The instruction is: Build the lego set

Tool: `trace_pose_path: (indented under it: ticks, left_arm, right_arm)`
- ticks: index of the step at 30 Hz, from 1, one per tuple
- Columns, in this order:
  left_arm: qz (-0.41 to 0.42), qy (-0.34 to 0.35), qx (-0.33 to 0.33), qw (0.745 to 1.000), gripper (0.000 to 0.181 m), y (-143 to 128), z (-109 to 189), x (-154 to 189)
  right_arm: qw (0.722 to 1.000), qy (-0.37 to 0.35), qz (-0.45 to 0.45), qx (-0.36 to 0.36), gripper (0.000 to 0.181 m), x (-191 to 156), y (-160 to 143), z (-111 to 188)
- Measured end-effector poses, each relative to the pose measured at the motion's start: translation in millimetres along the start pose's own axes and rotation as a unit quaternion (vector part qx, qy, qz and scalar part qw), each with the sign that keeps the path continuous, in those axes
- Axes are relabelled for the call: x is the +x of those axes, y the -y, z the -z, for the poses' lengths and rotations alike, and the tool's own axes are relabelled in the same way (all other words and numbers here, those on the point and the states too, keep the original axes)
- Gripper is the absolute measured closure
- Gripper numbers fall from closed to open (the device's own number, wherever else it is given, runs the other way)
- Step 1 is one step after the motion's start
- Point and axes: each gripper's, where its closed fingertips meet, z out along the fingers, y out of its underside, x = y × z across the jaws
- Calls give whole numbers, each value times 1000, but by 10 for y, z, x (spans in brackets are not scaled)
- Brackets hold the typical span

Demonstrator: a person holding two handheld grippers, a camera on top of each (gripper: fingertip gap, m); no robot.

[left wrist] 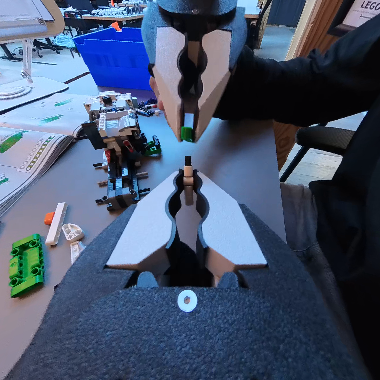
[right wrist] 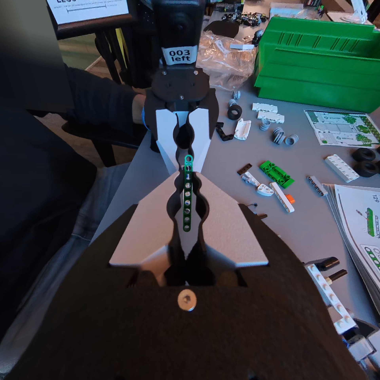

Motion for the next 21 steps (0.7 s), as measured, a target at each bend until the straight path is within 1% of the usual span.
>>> trace_pose_path:
  ticks: [5, 13, 21]
  left_arm:
    - [-4, -3, -5, 1000, 174, -12, -8, 15]
    - [-3, -9, -26, 1000, 174, -65, -46, 27]
    - [8, -19, -20, 1000, 174, -49, -33, 29]
  right_arm:
    - [1000, 5, -1, -8, 175, -36, -64, -115]
    - [1000, 23, -15, -6, 175, -62, -83, -137]
    - [997, 43, -57, 4, 175, -35, -109, -124]
